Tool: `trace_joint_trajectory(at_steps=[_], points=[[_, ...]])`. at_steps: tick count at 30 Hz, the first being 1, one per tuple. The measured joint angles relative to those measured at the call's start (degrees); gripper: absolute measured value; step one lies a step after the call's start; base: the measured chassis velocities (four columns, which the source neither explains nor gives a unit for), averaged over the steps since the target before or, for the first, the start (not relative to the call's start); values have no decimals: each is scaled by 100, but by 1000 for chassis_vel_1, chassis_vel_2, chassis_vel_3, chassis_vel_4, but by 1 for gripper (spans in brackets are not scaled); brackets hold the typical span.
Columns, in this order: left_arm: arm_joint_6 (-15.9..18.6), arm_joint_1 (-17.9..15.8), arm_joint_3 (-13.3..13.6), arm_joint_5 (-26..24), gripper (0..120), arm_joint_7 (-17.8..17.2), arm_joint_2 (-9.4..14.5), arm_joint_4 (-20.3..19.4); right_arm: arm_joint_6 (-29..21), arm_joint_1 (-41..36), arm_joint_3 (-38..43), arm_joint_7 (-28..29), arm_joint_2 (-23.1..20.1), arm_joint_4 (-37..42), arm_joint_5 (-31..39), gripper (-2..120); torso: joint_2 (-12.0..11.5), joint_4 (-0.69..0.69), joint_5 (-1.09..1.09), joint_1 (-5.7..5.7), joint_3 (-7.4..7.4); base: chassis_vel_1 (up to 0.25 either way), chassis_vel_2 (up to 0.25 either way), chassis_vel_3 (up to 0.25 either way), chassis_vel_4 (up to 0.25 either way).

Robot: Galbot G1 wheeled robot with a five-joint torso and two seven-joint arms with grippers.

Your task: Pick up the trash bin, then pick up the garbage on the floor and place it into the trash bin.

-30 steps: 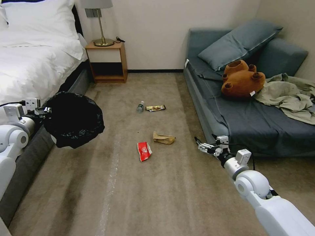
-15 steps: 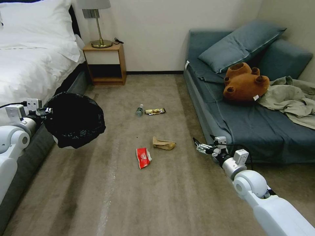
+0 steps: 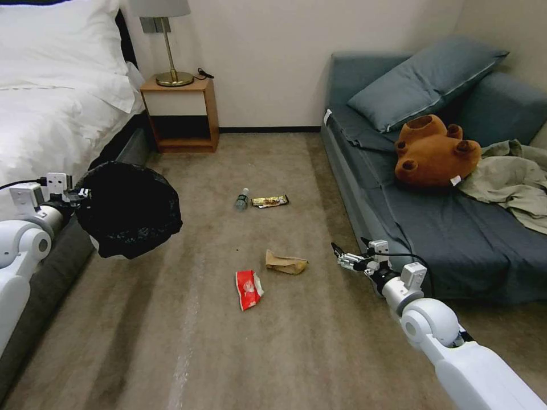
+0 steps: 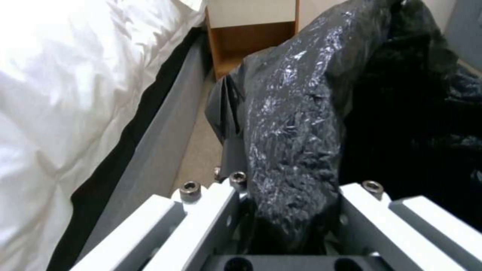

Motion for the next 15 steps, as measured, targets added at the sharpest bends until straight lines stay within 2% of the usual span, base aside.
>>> trace_joint_trajectory(at_steps=[15], points=[[-17,-44,17,16,4,24,-7,69,25,172,-198,-38,27,-217,-52,100,0,0,0,0,0,-121,123,132,-126]])
